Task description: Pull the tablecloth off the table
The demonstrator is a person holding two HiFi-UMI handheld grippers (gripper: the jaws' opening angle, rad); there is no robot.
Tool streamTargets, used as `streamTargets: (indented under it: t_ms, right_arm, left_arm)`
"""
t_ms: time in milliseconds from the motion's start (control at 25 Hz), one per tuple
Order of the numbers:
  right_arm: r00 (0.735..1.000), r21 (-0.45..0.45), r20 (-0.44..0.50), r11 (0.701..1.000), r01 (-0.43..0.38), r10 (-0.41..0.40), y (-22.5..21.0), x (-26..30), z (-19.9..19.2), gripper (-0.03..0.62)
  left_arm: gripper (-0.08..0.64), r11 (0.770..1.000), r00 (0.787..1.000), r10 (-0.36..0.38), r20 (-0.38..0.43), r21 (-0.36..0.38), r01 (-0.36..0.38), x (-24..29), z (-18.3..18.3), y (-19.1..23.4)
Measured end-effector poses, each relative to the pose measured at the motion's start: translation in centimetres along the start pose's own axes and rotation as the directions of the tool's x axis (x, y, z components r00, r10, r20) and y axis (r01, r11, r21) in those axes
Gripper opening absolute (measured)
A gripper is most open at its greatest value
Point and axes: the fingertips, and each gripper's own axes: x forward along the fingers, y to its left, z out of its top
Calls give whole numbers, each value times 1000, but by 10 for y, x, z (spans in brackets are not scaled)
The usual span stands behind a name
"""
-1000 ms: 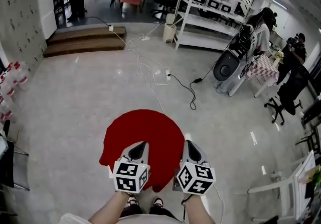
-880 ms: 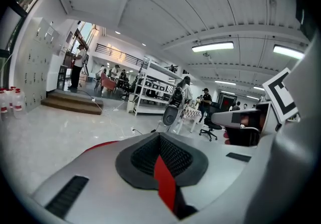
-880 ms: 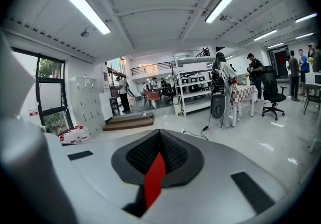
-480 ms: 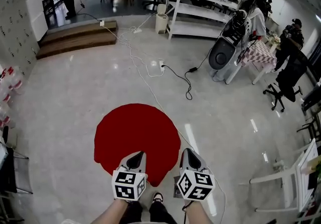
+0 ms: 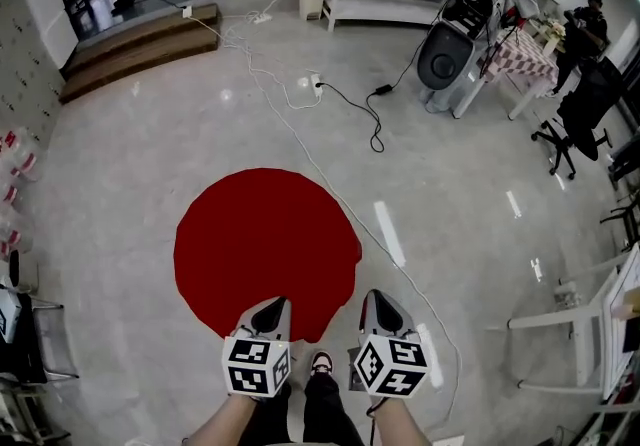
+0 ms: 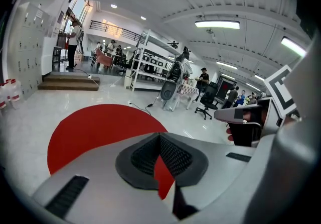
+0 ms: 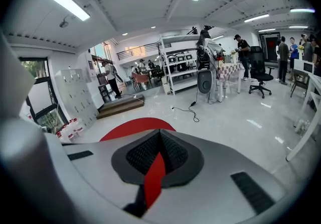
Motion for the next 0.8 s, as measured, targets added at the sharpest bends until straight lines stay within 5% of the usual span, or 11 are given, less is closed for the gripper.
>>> streamTargets:
  t_ms: [800]
  right_arm:
    - [984, 100, -173, 993, 58, -40, -12, 10, -108, 25]
  left_arm:
    - [14, 1000, 975, -28, -221, -1, 28, 22, -92, 10]
